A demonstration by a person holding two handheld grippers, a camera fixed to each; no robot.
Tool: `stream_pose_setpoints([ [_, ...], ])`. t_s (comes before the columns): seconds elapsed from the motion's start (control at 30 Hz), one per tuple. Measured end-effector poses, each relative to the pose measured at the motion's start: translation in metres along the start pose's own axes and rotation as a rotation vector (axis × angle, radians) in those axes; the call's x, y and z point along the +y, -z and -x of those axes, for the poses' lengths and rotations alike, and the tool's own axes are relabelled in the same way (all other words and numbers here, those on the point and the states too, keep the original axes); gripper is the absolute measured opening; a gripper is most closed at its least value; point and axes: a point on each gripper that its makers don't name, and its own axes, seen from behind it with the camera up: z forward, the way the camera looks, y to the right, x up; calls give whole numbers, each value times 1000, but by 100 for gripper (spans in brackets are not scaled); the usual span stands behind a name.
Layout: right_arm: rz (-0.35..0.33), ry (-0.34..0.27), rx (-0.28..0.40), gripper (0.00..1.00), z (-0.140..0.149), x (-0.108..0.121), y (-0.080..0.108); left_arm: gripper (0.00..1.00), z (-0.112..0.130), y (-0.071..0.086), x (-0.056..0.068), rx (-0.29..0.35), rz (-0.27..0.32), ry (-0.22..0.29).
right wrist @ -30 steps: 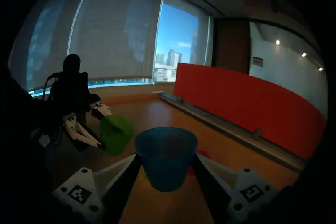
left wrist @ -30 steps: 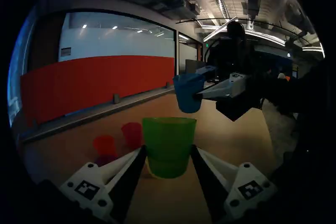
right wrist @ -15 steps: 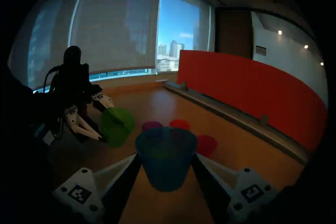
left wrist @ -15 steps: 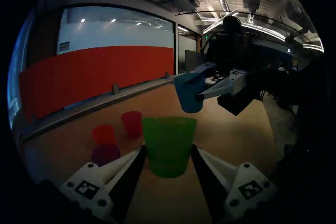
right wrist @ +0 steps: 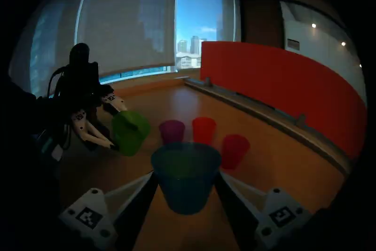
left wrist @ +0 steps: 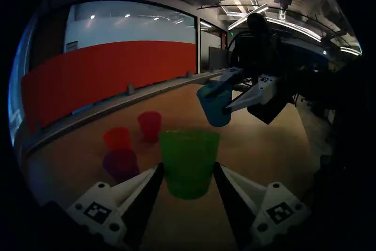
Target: Pour water
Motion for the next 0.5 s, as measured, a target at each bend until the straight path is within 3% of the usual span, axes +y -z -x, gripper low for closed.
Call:
stream_pose_setpoints([
  [0.5, -9, -29, -62, 87, 30, 4, -15, 76, 20, -3, -8, -56, -1, 4],
])
